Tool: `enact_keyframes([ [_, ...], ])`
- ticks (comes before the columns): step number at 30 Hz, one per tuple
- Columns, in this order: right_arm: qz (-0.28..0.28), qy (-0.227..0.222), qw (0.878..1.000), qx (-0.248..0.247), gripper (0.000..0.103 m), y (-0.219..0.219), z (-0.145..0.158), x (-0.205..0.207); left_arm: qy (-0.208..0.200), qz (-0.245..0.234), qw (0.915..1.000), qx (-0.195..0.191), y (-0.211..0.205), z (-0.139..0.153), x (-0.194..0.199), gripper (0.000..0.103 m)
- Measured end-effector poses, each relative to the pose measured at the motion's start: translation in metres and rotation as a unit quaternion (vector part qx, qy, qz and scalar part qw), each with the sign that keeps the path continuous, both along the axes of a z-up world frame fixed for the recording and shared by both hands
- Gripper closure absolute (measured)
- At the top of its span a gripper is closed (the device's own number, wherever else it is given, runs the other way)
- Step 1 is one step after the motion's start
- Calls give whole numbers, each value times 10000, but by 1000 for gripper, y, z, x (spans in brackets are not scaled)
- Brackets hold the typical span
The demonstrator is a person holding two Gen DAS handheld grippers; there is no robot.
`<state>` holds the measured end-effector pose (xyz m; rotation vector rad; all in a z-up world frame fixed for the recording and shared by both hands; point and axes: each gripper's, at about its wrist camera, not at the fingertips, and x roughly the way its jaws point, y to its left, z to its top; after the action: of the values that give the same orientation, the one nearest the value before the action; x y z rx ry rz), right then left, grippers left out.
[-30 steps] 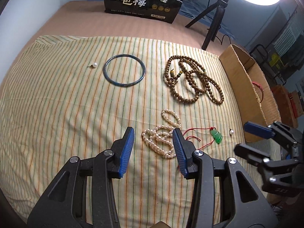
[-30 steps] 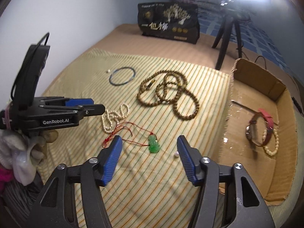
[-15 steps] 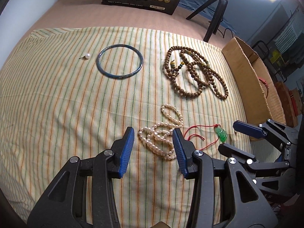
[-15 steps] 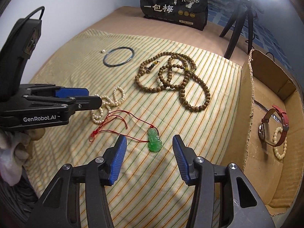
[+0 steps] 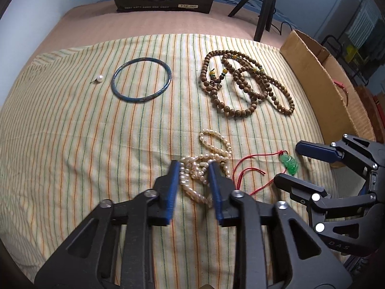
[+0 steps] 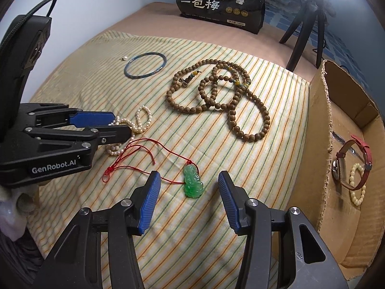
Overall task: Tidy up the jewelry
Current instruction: 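Close left tool on the pearl necklace while right tool grasps the jade pendant, then carry pearl necklace with left tool over the box while right tool carries the pendant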
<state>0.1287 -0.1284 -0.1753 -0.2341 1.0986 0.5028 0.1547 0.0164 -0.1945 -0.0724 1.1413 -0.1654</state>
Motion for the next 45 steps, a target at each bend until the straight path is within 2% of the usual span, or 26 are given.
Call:
enact_keyframes([
  [5,-1,8,10000,-49,55,3,-4,4,11,75,9999,-85,3,-2,3,97],
  [8,5,0,10000,-60,60,5,-4,5,23,112,9998,-131,4,-2,3,97],
  [11,20,-1,10000,-59,79,6,-4,6,18,149,9997,-170,4,-1,3,97],
  [12,31,17,10000,-32,88,6,-4,6,17,162,9997,-184,4,-1,3,97],
  [13,44,48,10000,6,90,6,-4,7,16,170,9997,-193,5,0,2,97],
  [22,-48,38,9998,211,91,2,5,7,-271,389,9978,-464,19,28,1,98],
  [33,-73,-396,9975,586,91,-6,49,-7,-800,504,9908,-967,26,80,-9,98],
  [45,-283,-862,9900,1083,91,-39,102,-21,-1259,394,9836,-1230,14,125,-22,98],
])
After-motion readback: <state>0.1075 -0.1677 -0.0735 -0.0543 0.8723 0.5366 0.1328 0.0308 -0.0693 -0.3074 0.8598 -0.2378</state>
